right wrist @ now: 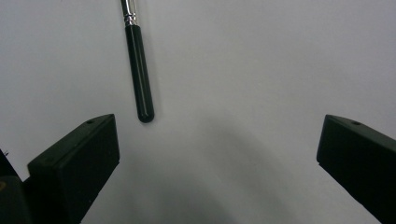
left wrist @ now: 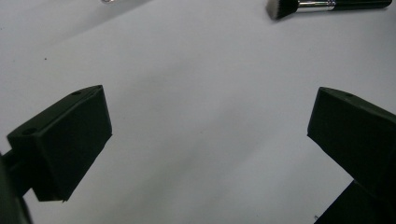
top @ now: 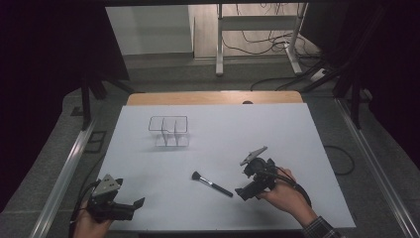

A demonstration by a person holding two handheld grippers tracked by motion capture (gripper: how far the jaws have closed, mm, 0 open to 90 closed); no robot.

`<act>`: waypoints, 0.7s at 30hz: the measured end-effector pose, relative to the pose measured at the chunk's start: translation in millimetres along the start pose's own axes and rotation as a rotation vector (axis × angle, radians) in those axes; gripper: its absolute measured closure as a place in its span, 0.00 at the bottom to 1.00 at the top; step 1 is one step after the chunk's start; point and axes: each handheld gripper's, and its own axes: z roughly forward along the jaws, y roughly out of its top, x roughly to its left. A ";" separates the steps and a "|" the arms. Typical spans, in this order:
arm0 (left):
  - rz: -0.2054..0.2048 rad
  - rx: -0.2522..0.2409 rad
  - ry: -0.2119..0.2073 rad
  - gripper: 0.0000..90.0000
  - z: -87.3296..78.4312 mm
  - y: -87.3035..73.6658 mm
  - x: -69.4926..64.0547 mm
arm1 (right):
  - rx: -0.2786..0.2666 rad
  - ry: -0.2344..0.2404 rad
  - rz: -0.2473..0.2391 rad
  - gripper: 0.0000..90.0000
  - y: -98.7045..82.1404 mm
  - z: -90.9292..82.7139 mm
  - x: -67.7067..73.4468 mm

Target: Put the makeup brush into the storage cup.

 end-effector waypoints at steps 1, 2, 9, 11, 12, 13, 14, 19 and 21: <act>0.000 0.000 0.000 0.00 0.0 0.0 0.0 | 0.003 0.006 -0.002 0.00 1.0 0.6 0.6; -0.001 0.000 0.000 0.00 0.0 0.0 0.2 | 0.004 0.005 -0.006 0.00 2.1 1.5 1.5; -0.001 0.001 0.000 0.00 0.0 -0.1 0.3 | 0.014 0.012 -0.033 0.00 11.0 6.6 7.8; -0.002 0.001 -0.001 0.00 0.2 -0.2 0.5 | 0.017 0.018 -0.043 0.00 14.2 8.9 10.7; -0.002 0.002 0.000 0.00 0.3 -0.3 0.6 | 0.018 0.019 -0.046 0.00 15.2 9.6 11.6; -0.003 0.001 0.000 0.00 0.2 -0.3 0.5 | 0.021 0.019 -0.058 0.00 16.8 11.1 12.9; -0.002 0.001 -0.001 0.00 0.1 -0.3 0.6 | 0.019 0.020 -0.063 0.00 17.7 12.0 13.6; -0.003 0.001 0.000 0.00 0.0 -0.3 0.8 | 0.031 0.030 -0.070 0.00 22.8 16.6 17.9; -0.005 -0.001 -0.001 0.00 0.0 -0.3 0.9 | 0.036 0.027 -0.073 0.00 24.2 18.3 19.2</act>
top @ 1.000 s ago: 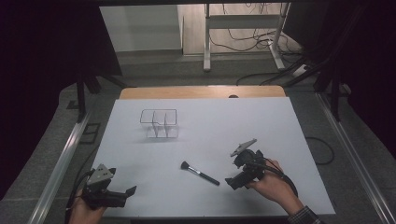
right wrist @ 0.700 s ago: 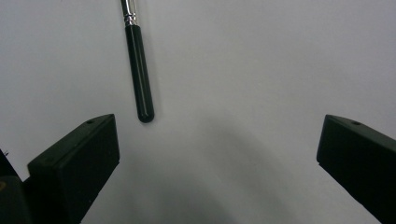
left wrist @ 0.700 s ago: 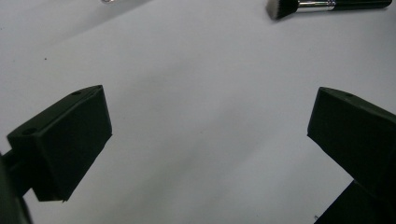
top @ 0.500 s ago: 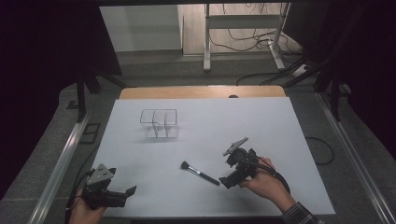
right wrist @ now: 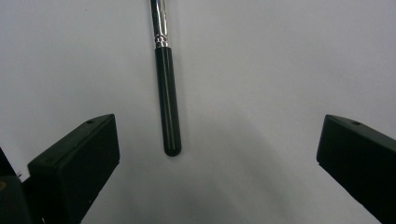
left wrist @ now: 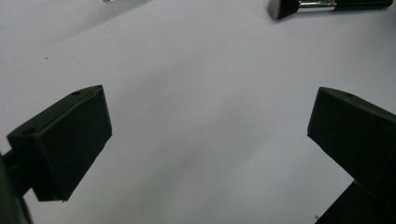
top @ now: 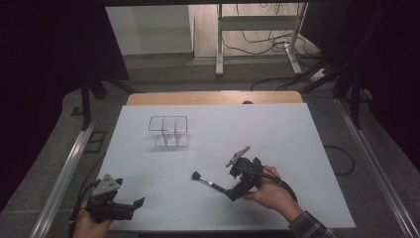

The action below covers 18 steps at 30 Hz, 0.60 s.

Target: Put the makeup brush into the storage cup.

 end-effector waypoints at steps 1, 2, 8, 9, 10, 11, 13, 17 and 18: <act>0.000 0.000 0.000 0.00 0.0 0.0 0.0 | 0.002 0.007 -0.003 0.00 1.2 1.1 0.4; 0.000 0.000 0.000 0.00 0.1 0.0 0.1 | 0.001 0.009 -0.003 0.00 2.2 2.1 1.0; 0.000 0.001 -0.002 0.00 0.2 -0.1 0.0 | 0.011 0.025 -0.022 0.00 9.3 8.2 5.5; -0.001 0.000 -0.002 0.00 0.1 -0.1 0.1 | 0.013 0.027 -0.026 0.00 10.4 9.1 6.1; -0.001 -0.002 -0.002 0.00 0.0 -0.1 0.2 | 0.014 0.028 -0.028 0.00 11.8 10.5 7.3; -0.001 -0.002 -0.002 0.00 0.0 -0.1 0.2 | 0.014 0.028 -0.028 0.00 11.8 10.5 7.3; -0.003 -0.005 -0.005 0.00 -0.3 -0.2 0.4 | 0.018 0.035 -0.041 0.00 16.3 13.9 10.4; -0.003 -0.004 -0.006 0.00 -0.3 -0.2 0.4 | 0.021 0.043 -0.056 0.00 21.6 17.7 14.6; -0.003 -0.004 -0.006 0.00 -0.3 -0.3 0.5 | 0.020 0.046 -0.060 0.00 22.2 18.3 15.2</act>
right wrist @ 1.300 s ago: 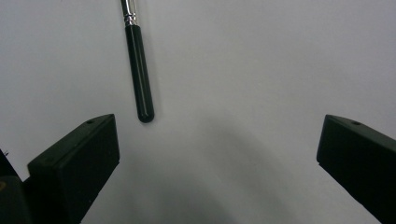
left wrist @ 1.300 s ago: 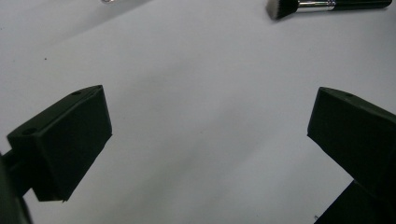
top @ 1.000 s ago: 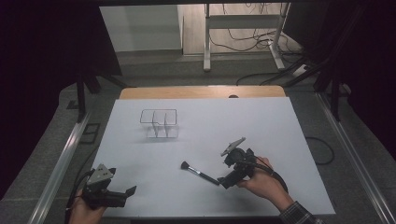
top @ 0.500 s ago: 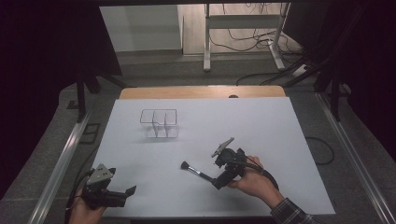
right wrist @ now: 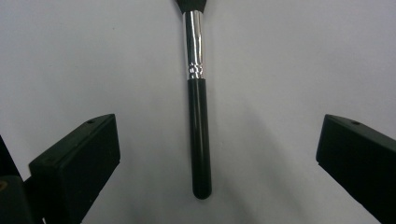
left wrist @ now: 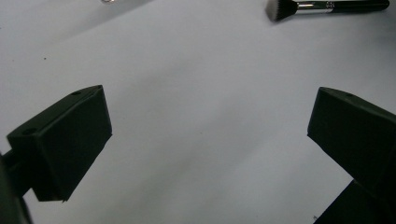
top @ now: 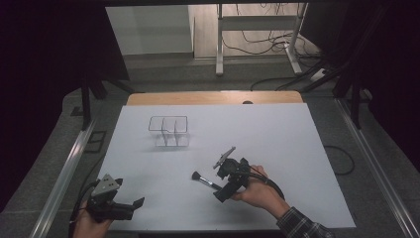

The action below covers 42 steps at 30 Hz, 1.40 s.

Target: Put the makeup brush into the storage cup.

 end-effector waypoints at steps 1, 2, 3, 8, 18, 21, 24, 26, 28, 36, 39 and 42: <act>-0.001 0.000 0.000 0.00 0.0 -0.1 0.1 | 0.000 -0.001 0.000 0.00 0.3 0.6 0.5; -0.002 -0.001 -0.001 0.00 -0.1 -0.2 0.2 | 0.000 -0.002 -0.001 0.00 0.4 1.2 0.4; -0.004 -0.002 -0.002 0.00 -0.2 -0.2 0.2 | 0.001 -0.001 0.002 0.01 0.3 1.6 0.0; 0.000 0.000 -0.004 0.00 0.0 -0.1 0.1 | 0.010 -0.005 0.003 0.04 -1.2 5.0 -1.0; -0.002 0.002 -0.006 0.00 0.4 -0.4 0.4 | 0.049 -0.008 -0.029 0.09 -5.0 19.8 2.5; -0.002 0.003 -0.007 0.00 0.5 -0.5 0.4 | 0.056 -0.004 -0.027 0.10 -5.9 22.7 2.9; -0.003 0.004 -0.005 0.00 0.6 -0.6 0.5 | 0.063 -0.003 -0.039 0.14 -7.3 27.0 3.1; -0.004 0.004 -0.006 0.00 0.5 -0.6 0.7 | 0.070 -0.003 -0.040 0.16 -7.8 28.6 3.6; -0.004 0.005 -0.005 0.00 0.6 -0.6 0.7 | 0.075 -0.005 -0.040 0.17 -8.1 29.1 4.0; -0.003 0.007 -0.005 0.00 1.0 -0.6 0.2 | 0.102 0.006 -0.099 0.58 -5.3 22.7 6.7; -0.003 0.007 -0.003 0.00 0.9 -0.6 0.1 | 0.121 0.014 -0.098 0.87 -4.8 19.9 8.2; -0.004 0.004 -0.003 0.00 0.7 -0.7 0.4 | 0.124 0.022 -0.085 0.88 -5.1 19.7 5.6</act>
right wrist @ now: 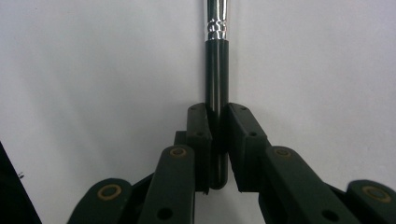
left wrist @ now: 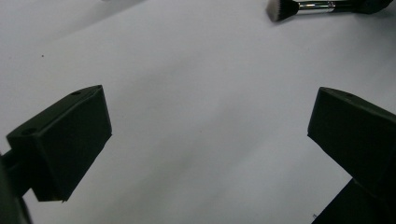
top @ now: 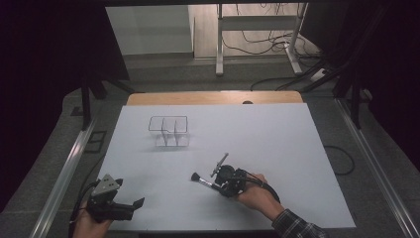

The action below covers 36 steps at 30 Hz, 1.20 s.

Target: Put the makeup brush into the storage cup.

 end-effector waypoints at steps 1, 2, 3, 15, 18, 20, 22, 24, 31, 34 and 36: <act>0.000 0.000 0.000 0.00 0.0 0.0 0.0 | 0.001 0.004 -0.001 0.88 0.1 -0.2 0.0; 0.000 0.000 0.000 0.00 0.0 0.0 0.0 | -0.001 0.005 0.000 0.88 0.0 -0.1 0.0; 0.000 0.000 0.000 0.00 0.0 -0.1 0.1 | -0.001 0.005 0.000 0.88 0.0 -0.1 0.0; 0.007 -0.006 0.020 0.00 -1.0 -0.9 0.9 | -0.084 0.045 0.065 0.88 -8.9 -5.1 -9.7; 0.027 -0.025 0.026 0.00 -1.5 -1.4 0.9 | -0.102 0.043 0.068 0.88 -10.7 -7.8 -10.3; 0.036 -0.028 0.025 0.00 -1.2 -1.5 0.7 | -0.115 0.046 0.067 0.88 -12.5 -10.3 -10.5; 0.049 -0.030 0.017 0.00 -0.1 -1.7 0.5 | -0.127 0.047 0.068 0.88 -14.1 -12.4 -10.4; 0.053 -0.036 0.014 0.00 -0.1 -1.6 0.4 | -0.135 0.045 0.060 0.88 -16.1 -14.7 -11.0; 0.044 -0.036 0.007 0.00 0.7 -1.2 1.2 | -0.171 0.044 0.057 0.88 -22.2 -19.9 -11.7; 0.037 -0.044 -0.008 0.00 0.7 -0.5 1.1 | -0.187 0.044 0.058 0.88 -25.1 -23.6 -11.5; 0.030 -0.045 -0.014 0.00 1.2 -0.4 1.1 | -0.201 0.041 0.057 0.88 -26.5 -25.9 -11.7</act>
